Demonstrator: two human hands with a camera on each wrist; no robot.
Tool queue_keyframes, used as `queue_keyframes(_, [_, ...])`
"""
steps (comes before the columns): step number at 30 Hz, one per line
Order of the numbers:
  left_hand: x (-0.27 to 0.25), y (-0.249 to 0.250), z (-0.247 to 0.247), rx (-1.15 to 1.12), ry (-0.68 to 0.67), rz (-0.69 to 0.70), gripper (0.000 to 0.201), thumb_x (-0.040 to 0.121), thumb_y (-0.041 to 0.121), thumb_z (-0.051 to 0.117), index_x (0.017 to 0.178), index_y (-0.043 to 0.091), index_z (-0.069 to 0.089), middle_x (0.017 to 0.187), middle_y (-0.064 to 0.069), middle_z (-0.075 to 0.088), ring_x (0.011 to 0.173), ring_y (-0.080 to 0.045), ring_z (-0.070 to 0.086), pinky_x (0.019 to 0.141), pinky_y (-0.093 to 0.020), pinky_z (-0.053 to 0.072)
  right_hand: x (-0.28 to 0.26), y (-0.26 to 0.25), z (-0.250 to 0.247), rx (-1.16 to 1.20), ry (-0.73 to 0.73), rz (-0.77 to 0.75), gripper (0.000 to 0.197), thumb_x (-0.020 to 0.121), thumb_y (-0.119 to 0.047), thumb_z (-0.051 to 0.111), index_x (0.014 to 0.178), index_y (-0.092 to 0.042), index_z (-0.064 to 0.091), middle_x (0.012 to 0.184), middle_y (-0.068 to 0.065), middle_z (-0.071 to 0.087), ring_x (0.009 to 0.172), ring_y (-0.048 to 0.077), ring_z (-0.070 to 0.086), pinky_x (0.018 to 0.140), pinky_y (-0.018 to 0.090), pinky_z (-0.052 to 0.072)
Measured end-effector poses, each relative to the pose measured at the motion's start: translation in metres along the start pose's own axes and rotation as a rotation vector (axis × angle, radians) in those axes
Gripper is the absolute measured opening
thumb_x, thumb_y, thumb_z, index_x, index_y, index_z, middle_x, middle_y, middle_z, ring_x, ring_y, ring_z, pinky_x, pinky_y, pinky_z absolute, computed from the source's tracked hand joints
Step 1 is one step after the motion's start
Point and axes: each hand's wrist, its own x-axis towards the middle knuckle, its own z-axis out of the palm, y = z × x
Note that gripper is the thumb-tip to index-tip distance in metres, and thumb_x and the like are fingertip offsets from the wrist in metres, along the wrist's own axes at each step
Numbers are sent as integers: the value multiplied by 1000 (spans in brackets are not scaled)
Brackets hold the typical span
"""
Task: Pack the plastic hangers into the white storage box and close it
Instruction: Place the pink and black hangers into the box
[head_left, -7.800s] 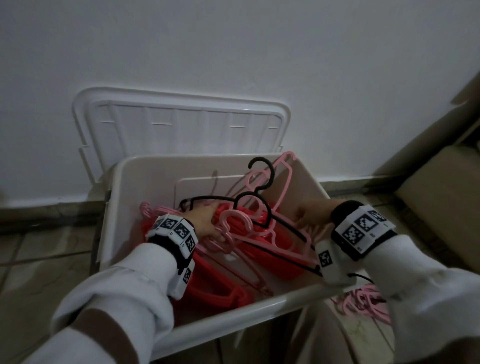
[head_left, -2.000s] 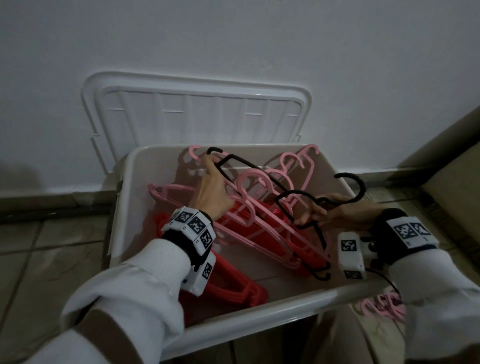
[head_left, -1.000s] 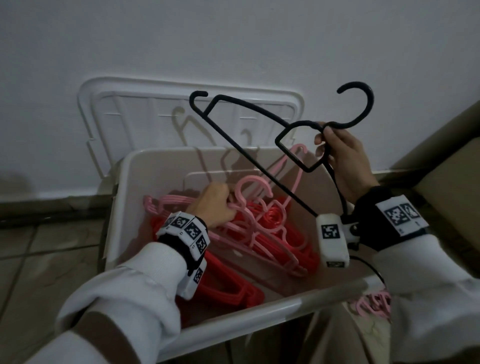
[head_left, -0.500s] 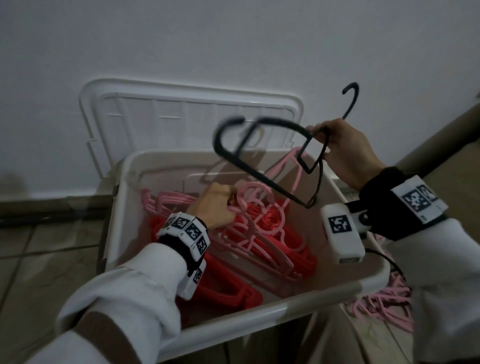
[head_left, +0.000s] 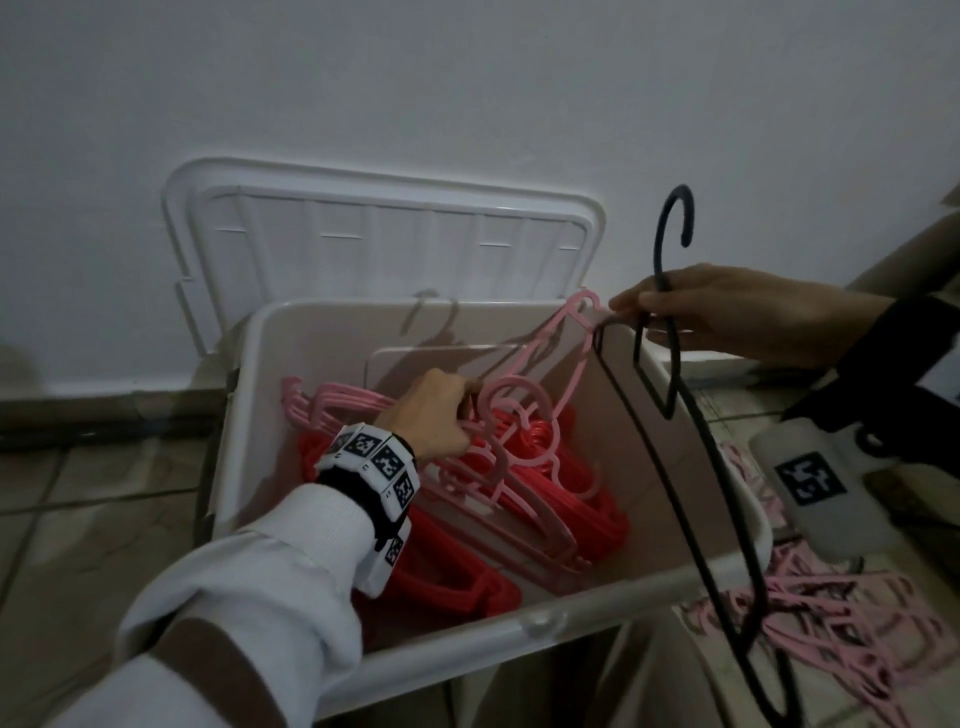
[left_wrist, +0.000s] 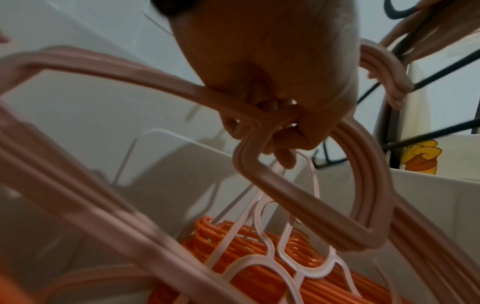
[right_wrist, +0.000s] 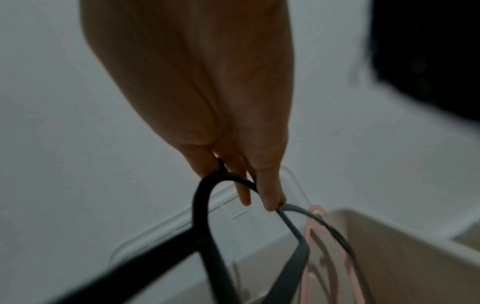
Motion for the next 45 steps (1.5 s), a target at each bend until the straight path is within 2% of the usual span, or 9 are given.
queue_keyframes(6, [-1,-3,1,-35,6,31,25,75,10,69,95,24,69,76,6,68,69,-10,63,72,-31,56,-19,-6,-3,-92,-67,-1,32,98,-19,38,104,-1,63,113,8,66,100,13,59,92,20,46])
queue_keyframes(10, [0,-5,3,-61,21,47,22,76,9,69,93,23,68,76,8,67,69,-7,62,66,-22,50,-19,-16,-3,-177,-37,-94,28,99,-23,37,114,-20,60,118,-8,64,106,2,61,99,24,45])
queue_keyframes(16, [5,-9,6,-53,102,101,11,74,11,69,80,16,62,72,4,65,64,-9,61,56,-22,47,-21,-29,-3,-167,25,-266,25,94,-23,45,113,-33,59,111,-7,65,100,5,65,86,20,53])
queue_keyframes(21, [9,-10,6,-38,248,204,18,71,16,69,70,17,51,64,10,54,58,-9,50,53,-17,32,-3,-26,7,-29,170,-271,26,97,-13,45,118,-13,59,96,-1,70,87,7,67,83,23,52])
queue_keyframes(28, [4,-2,4,-97,513,284,21,71,16,64,75,14,43,70,2,46,58,-16,42,51,-20,33,30,-1,55,58,84,-254,25,98,-9,42,118,-7,57,95,-1,67,76,2,65,66,12,47])
queue_keyframes(35, [3,-1,1,5,643,186,47,63,37,54,101,9,51,99,-2,47,90,-15,44,80,-23,35,55,19,90,111,13,-150,26,95,-6,48,117,1,60,103,6,65,83,4,62,74,12,52])
queue_keyframes(40, [2,0,-2,123,368,113,36,72,28,64,103,11,63,105,-3,56,100,-19,50,88,-30,37,56,33,99,186,-179,13,18,97,-10,43,98,-7,60,83,-4,63,68,2,59,63,12,49])
queue_keyframes(42, [0,3,-1,24,209,66,8,80,17,60,86,14,63,87,-3,62,81,-19,58,78,-29,47,58,39,98,210,-203,60,20,97,-9,43,89,-2,60,76,1,62,68,10,56,65,19,47])
queue_keyframes(45, [0,1,2,90,67,-13,7,84,13,56,80,18,55,83,-9,66,74,-26,62,65,-27,43,66,51,99,178,-198,58,20,94,-2,45,106,7,57,93,11,61,79,17,56,68,21,48])
